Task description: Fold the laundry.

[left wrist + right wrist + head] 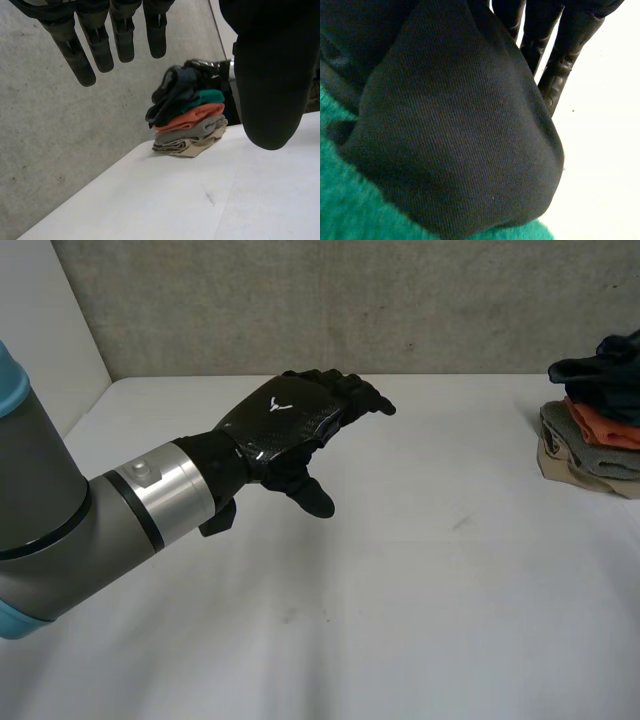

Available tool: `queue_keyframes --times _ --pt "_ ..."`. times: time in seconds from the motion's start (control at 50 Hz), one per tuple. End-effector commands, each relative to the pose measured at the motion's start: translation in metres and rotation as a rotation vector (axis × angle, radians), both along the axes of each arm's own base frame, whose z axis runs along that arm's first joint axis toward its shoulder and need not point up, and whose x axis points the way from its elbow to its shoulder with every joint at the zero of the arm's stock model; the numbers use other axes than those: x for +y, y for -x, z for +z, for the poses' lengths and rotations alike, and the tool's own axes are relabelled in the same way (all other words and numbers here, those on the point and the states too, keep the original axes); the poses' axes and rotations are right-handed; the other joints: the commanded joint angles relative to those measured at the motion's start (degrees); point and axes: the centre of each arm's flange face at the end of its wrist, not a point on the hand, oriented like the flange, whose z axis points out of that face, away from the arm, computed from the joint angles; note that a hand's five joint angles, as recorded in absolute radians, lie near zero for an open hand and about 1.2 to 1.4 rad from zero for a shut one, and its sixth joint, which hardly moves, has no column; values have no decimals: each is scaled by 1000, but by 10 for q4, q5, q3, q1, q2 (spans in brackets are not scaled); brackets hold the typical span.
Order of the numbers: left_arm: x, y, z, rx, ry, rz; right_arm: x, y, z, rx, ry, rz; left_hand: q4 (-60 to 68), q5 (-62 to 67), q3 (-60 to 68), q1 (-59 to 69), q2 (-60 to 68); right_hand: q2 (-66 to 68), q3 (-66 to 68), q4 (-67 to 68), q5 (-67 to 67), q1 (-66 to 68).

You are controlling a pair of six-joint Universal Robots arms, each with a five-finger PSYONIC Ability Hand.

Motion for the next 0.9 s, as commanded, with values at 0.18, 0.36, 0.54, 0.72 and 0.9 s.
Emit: queue_keyframes --times 0.18,0.36,0.54,0.72,0.9 --pt "0 0 0 26 -12 -1 19 3 -33 77 -37 -57 27 25 29 22 25 -3 8 -10 40 115" --pt "0 0 0 29 -9 0 43 -3 22 59 -79 -77 27 25 29 22 25 -575 -565 -582 -532 -458" --pt "9 4 5 41 -7 -25 87 26 33 119 -229 -244 27 25 29 22 25 -575 -565 -582 -532 -458" --pt "18 1 18 64 21 -33 147 127 22 333 -462 -831 23 21 25 19 22 -575 -565 -582 -532 -458" --pt "21 1 27 95 21 -27 159 150 100 395 -263 -1157 23 21 25 19 22 -575 -565 -582 -532 -458"
